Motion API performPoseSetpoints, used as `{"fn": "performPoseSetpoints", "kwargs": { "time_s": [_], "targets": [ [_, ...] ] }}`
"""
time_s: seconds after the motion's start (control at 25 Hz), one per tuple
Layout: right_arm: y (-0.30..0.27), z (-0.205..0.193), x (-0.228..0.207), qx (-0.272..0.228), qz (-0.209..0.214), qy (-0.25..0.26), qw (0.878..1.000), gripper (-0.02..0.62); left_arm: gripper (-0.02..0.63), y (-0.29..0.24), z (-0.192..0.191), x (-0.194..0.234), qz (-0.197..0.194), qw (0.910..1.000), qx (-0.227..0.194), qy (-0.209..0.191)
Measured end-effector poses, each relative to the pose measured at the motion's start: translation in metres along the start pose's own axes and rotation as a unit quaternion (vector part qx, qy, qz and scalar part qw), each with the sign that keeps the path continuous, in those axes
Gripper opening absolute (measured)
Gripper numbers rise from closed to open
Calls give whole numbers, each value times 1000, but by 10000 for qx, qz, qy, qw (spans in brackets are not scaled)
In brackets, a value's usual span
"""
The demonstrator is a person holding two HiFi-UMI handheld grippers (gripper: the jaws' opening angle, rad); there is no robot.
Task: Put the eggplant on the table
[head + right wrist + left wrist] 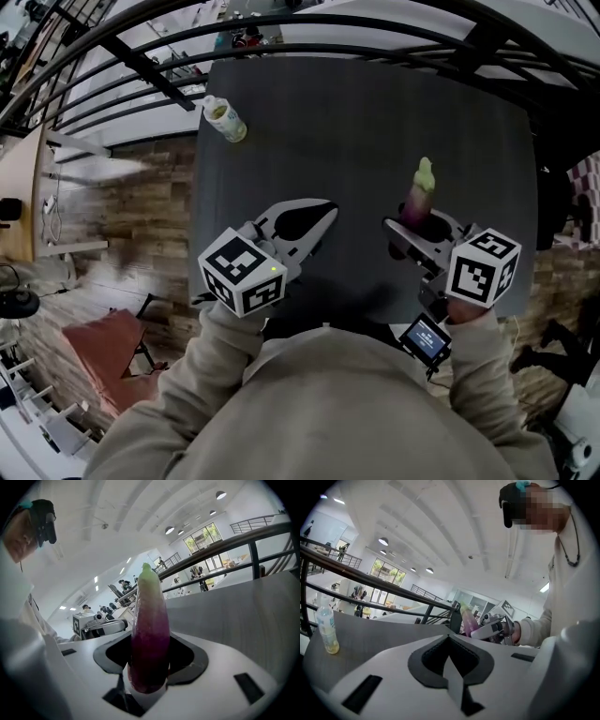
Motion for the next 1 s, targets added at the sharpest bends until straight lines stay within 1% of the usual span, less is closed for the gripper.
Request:
{"fn": "performPoseSetpoints", "kwargs": {
  "time_s": [0.16,0.36,0.56,0.88,1.0],
  "targets": [
    [-7,-14,-7,214,-47,-34,9998,218,2,-1,-18,5,92,9997,80,197],
    [-32,-30,-14,436,-134,-33,9990,219,2,8,-34,17,91,9994,101,330],
    [-50,-43,-14,677,-109,-89,9976,219,2,9,-48,27,94,9987,117,491],
    [-70,-78,-46,1075,-178,-368,9934,219,2,-9,-72,43,91,9975,178,681],
    [-78,-93,-53,1262,-222,-371,9911,219,2,-11,-80,46,88,9969,189,758]
  ]
}}
Point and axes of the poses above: the fingertips, and each gripper's own axes: y backward along the fingers, x to its left, z out of its top, the point moved 4 cm from there along y, backward along the fingers, and after that the axes turned 2 degrees about y, right-handed, at the moved point
